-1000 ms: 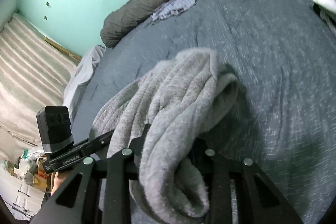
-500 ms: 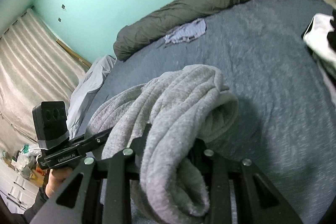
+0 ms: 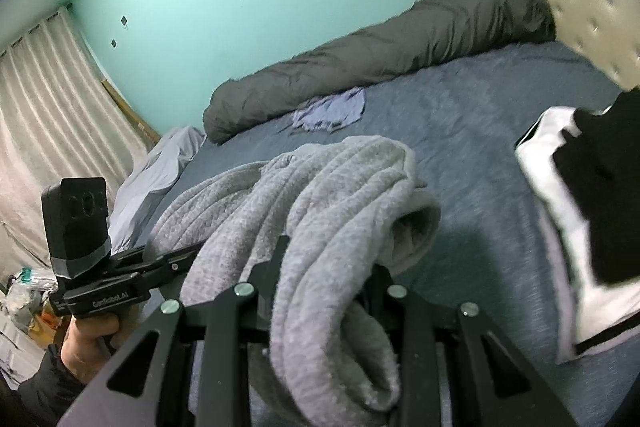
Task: Fold clothes
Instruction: 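Lift the grey bundle with both grippers and carry it onto the folded clothes stack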
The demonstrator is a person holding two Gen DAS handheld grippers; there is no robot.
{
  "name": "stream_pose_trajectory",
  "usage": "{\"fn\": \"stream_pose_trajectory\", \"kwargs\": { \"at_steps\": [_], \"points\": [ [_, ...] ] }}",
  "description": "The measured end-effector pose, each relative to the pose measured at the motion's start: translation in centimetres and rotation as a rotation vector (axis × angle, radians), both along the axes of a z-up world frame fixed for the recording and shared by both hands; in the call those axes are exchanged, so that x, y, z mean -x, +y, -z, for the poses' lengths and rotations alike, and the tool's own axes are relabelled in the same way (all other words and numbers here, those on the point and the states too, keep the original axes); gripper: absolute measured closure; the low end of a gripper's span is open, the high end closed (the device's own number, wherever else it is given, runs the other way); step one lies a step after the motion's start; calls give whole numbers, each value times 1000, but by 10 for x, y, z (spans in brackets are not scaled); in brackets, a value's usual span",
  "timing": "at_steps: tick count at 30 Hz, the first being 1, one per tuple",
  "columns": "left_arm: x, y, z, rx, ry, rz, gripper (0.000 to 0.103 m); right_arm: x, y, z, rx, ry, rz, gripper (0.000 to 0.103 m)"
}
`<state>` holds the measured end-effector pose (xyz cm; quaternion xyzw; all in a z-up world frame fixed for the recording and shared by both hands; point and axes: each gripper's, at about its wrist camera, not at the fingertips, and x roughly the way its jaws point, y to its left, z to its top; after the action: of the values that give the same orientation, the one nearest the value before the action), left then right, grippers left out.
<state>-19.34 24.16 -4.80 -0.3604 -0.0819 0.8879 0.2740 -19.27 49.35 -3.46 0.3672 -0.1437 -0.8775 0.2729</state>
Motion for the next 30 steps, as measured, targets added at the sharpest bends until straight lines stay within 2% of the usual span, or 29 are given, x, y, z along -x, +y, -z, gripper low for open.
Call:
{"fn": "stream_pose_trajectory", "kwargs": {
  "at_steps": [11,19,25,30],
  "points": [
    [33,110,-42,-14,70,56,73,9,99,-52,-64,94,78,75],
    [59,199,-68,-15,128,95,73,24,179,-73,-91,153,139,75],
    [78,253,-63,-38,132,92,73,38,229,-82,-148,204,166,75],
    [92,300,-51,-42,134,89,72,52,265,-73,-188,224,202,76]
  ]
}}
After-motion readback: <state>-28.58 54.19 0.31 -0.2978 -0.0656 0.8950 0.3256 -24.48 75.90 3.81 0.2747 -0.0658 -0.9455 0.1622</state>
